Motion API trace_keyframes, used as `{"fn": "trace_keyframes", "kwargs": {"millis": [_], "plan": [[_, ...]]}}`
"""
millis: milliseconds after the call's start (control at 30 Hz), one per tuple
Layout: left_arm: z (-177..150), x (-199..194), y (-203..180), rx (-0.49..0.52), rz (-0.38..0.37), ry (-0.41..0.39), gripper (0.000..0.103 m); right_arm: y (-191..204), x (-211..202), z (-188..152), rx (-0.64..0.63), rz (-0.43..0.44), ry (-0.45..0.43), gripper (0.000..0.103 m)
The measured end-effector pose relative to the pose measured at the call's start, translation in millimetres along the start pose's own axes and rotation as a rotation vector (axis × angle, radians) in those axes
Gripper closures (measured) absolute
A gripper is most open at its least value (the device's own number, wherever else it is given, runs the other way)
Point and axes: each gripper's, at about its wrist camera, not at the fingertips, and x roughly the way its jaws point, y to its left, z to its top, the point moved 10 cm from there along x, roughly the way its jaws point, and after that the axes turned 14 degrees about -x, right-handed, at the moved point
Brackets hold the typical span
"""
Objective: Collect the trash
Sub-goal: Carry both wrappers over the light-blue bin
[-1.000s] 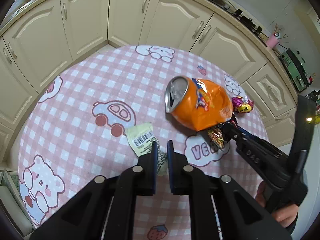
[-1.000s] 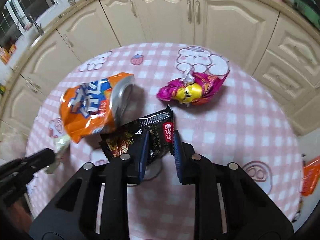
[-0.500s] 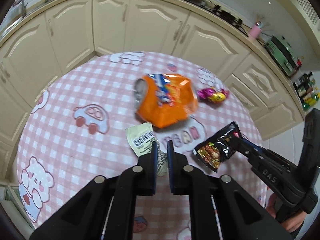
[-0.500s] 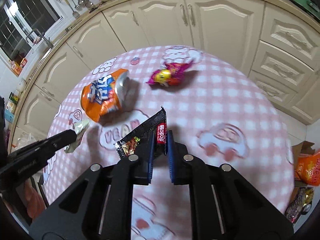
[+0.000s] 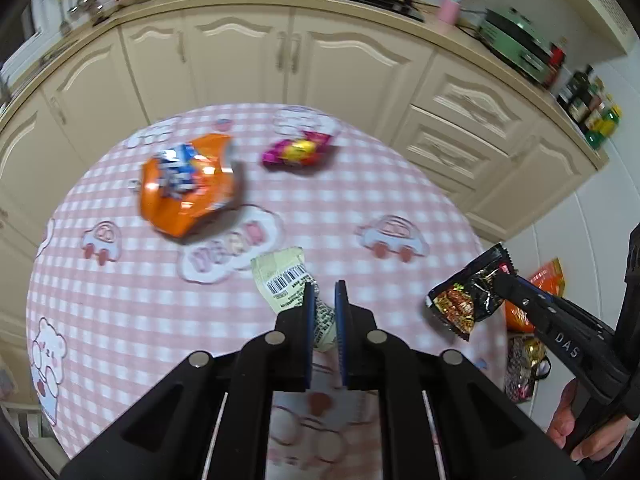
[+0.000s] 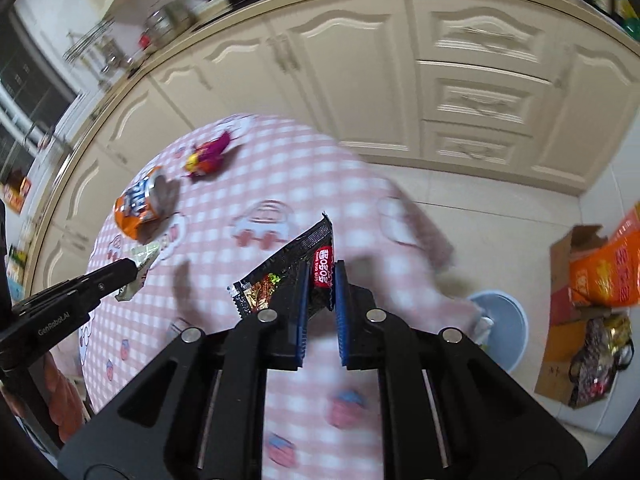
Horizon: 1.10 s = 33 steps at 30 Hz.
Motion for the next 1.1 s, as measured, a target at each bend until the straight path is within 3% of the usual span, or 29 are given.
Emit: {"fn": "trace_keyframes", "kwargs": {"millis": [567, 867, 1100], "plan": [[-99, 8, -175, 0.305, -0.055, 0.067, 0.093, -160, -88, -99, 0.285, -0.101, -0.082, 0.091], [-169, 33, -266, 0.481, -0.079, 0.145, 0.093, -231, -106, -156, 0.433, -0.153, -0.074, 0.091], [-215, 57, -311, 0.584, -0.072, 0.207, 0.093, -268, -107, -204, 0.538, -0.17, -0.049, 0.091]]}}
